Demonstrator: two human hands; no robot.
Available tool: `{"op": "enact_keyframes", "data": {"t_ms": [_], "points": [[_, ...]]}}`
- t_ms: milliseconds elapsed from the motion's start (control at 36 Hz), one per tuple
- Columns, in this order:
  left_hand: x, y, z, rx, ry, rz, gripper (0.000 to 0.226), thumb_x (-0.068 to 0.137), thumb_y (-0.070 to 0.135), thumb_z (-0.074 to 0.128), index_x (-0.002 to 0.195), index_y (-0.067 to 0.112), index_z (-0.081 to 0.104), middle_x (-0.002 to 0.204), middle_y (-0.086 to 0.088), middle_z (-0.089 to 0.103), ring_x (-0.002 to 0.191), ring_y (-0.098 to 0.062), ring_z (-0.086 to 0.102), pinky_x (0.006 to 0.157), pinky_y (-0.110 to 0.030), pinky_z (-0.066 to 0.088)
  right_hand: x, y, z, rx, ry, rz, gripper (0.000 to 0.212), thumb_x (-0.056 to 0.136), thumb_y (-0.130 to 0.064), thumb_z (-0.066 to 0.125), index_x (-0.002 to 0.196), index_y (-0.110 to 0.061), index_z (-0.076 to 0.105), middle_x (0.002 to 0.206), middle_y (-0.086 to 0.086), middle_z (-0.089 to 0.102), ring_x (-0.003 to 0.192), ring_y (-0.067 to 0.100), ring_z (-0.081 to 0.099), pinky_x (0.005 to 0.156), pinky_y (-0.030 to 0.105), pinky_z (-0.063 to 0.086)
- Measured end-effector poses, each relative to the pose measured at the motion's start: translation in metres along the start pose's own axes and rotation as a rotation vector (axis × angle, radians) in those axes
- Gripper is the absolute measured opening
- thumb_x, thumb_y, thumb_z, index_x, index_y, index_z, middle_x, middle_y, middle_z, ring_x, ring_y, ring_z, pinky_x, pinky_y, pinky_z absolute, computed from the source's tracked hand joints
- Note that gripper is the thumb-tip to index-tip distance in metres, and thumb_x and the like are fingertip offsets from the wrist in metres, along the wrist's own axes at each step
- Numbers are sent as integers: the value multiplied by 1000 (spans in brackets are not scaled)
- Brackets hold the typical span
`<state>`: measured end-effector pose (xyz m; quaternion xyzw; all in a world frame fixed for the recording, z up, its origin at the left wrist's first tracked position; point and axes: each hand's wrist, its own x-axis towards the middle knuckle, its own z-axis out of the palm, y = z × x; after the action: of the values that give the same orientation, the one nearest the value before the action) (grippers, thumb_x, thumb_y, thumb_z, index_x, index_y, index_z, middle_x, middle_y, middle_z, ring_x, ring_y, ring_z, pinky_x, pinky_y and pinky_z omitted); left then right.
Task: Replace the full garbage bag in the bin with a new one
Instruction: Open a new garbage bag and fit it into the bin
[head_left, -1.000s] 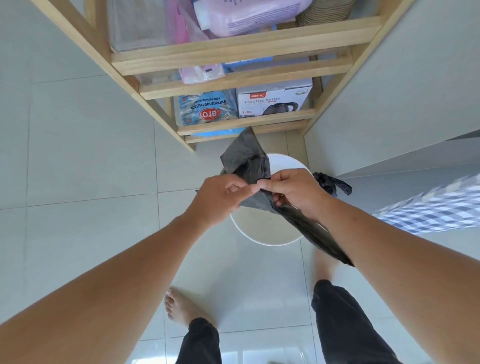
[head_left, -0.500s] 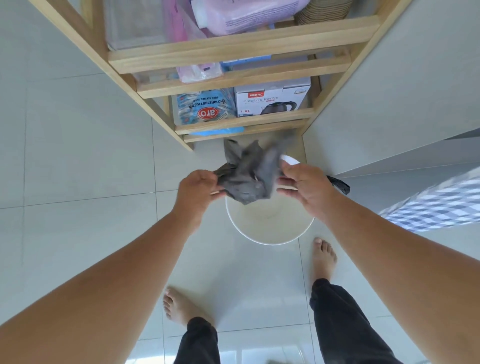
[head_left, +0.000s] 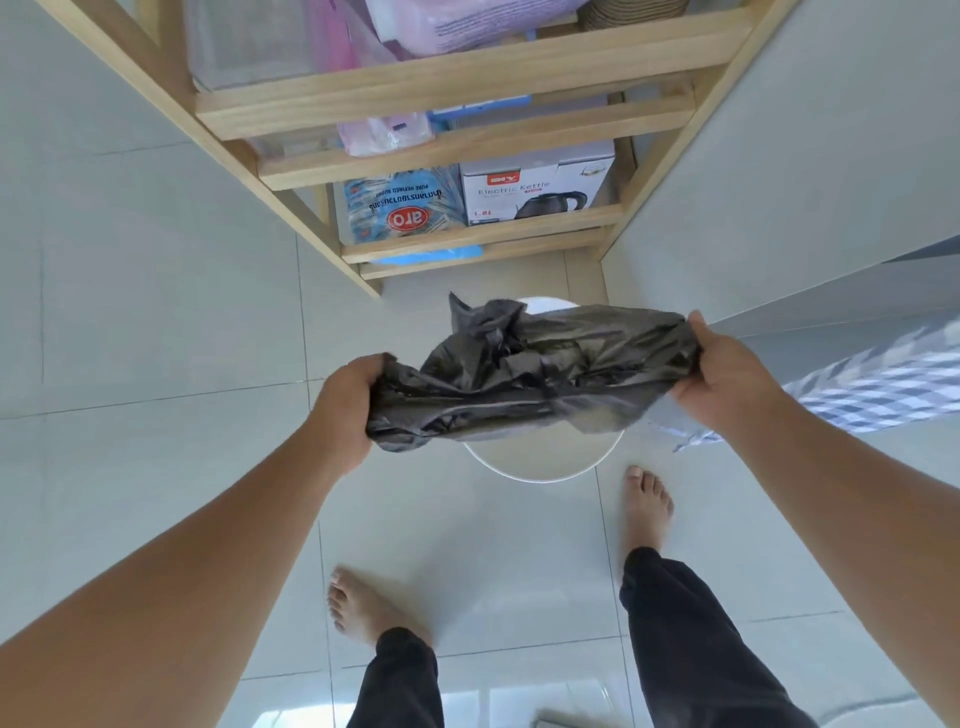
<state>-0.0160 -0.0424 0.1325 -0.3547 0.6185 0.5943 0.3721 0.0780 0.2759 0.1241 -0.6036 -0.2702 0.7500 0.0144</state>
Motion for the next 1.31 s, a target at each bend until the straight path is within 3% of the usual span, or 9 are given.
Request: {"op": "enact_keyframes", "data": {"t_ms": [194,306,417,528,639,750,917,1167,1306], "points": [[-5,-6,18,353,-252,196,46,61,15,53,106,18,60,70,6,50,62,-14,50,53,-26,37,-12,-9,9,-187,-160,-10,11,83,-18,51,75,-14,58,75,7,64,70,25,67,70,36,57],[-4,-13,13,478,-286,151,64,56,9,46,118,21,55,83,0,42,69,-17,46,59,-29,35,-15,-14,-2,-295,-266,-102,45,57,-4,41,98,-6,60,66,1,55,66,21,56,62,24,48],[1,-24,4,461,-267,158,67,53,4,43,116,24,53,87,-3,42,78,-20,44,63,-31,32,-5,-10,-16,-733,-277,-213,56,77,22,35,117,-9,59,90,6,60,87,24,58,71,27,47],[4,-35,14,635,-217,226,58,56,7,60,111,25,55,94,-3,54,78,-17,53,65,-28,44,-3,1,-20,-1282,-29,-503,30,76,10,55,73,-19,63,71,3,59,68,22,54,59,26,40],[6,-43,32,723,-125,261,30,69,32,79,83,15,60,70,2,62,64,-16,56,56,-22,42,-2,13,-10,-1181,207,-513,23,92,-10,41,77,0,55,79,19,54,79,34,49,61,36,31],[9,-42,41,720,142,187,71,81,73,54,89,4,70,84,-10,72,79,-27,68,72,-33,52,7,22,-4,-1106,251,-376,39,100,-22,31,110,5,58,113,26,57,97,38,53,78,38,38],[25,-41,36,377,216,-26,78,91,71,31,129,9,60,121,-12,66,103,-31,63,91,-37,50,19,28,-10,-1262,226,-310,48,99,-31,29,113,5,59,114,26,60,108,42,55,88,40,44],[62,-42,64,232,54,-69,82,82,84,18,116,27,66,102,-2,71,95,-25,67,85,-36,54,66,34,-12,-1454,268,-239,50,100,-22,20,134,3,46,138,29,49,127,43,45,103,45,36],[112,-59,69,416,276,-53,108,56,101,23,106,14,63,103,-8,67,93,-30,64,91,-43,52,107,34,-7,-1483,220,-304,38,102,-10,24,127,9,45,126,35,53,118,47,51,94,46,42]]}}
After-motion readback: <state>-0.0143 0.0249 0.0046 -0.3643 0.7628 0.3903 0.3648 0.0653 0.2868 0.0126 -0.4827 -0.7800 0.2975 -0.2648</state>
